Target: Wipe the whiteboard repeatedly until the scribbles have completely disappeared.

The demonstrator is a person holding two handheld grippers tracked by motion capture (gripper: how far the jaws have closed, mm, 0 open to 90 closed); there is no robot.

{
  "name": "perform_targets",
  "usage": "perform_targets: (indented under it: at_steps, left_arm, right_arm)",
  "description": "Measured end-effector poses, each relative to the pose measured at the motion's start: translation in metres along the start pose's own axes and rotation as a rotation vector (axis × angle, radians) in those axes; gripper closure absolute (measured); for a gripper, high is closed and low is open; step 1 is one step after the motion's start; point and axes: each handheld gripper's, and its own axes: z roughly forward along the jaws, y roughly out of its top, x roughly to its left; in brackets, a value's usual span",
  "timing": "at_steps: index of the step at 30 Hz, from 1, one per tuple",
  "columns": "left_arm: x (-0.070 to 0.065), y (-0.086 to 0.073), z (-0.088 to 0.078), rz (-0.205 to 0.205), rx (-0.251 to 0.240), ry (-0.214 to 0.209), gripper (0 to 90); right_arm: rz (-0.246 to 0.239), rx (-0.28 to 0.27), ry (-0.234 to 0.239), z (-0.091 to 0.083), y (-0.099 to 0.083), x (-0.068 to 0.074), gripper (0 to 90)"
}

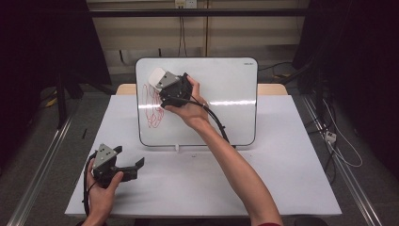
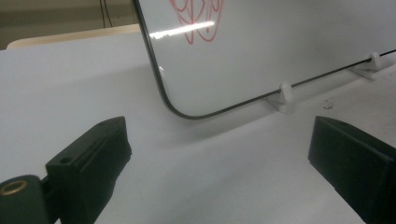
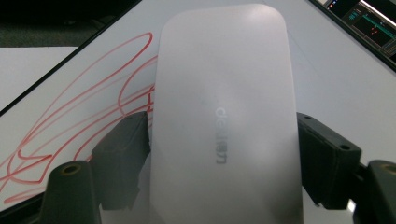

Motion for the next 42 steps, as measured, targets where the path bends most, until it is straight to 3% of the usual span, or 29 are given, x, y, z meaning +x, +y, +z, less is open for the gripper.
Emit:
perform_targets:
  at_steps: [8,11,33,42]
  left_arm:
    - [-0.001,0.000,0.000,0.000,0.001,0.003,5.1]
    - [-0.001,0.001,0.000,0.005,0.001,0.003,5.1]
    - [0.000,0.000,0.001,0.002,0.008,-0.004,5.2]
    - [0.000,0.000,0.002,0.002,0.008,-0.005,5.2]
  right_arm:
    - [-0.012,-0.004,-0.011,-0.010,-0.008,0.000,30.4]
    - [-0.020,0.005,-0.029,-0.009,-0.007,0.002,30.8]
    - [-0.014,-0.002,-0.017,-0.006,0.005,-0.005,29.9]
    - [-0.018,-0.008,-0.033,-0.003,0.007,-0.002,30.9]
